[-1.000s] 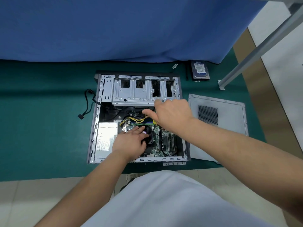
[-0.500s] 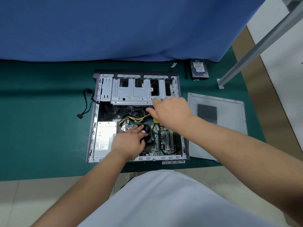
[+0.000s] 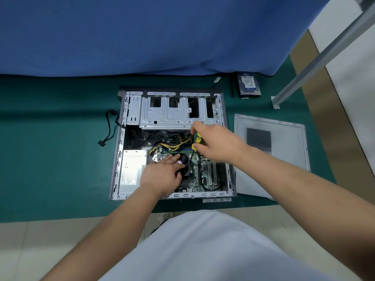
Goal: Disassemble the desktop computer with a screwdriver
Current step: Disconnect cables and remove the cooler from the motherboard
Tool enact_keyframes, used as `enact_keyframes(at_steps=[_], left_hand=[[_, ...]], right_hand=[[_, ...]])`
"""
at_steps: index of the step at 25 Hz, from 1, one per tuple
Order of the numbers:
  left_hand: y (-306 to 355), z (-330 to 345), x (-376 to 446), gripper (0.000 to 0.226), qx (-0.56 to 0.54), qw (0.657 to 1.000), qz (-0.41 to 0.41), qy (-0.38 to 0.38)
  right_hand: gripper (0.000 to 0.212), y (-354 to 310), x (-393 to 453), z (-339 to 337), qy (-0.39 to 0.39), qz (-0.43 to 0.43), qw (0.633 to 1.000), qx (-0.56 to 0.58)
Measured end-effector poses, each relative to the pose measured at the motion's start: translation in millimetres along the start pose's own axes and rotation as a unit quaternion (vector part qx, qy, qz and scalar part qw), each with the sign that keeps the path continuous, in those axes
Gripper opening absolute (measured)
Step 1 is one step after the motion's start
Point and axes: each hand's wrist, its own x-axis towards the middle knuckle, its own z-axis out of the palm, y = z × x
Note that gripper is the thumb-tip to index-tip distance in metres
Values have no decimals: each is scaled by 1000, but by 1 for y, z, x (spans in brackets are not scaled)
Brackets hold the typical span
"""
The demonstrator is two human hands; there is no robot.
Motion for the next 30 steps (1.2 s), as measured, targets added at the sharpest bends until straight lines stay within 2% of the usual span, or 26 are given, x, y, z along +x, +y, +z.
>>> enact_keyframes(at_steps=[3, 6, 10, 30], left_hand=[[0, 0, 0, 48, 1, 1000, 2, 2], [0, 0, -1, 48, 0, 1000, 3, 3], [0, -1, -1, 48, -5, 1000, 3, 1], [-1, 0, -1, 48, -4, 1000, 3, -1]], right_hand=[[27, 9, -11, -1, 53, 48, 996, 46], [27, 15, -24, 4, 47, 81, 992, 87], [27, 15, -37, 19, 25, 89, 990, 103], [27, 16, -41, 26, 53, 90, 989, 106]])
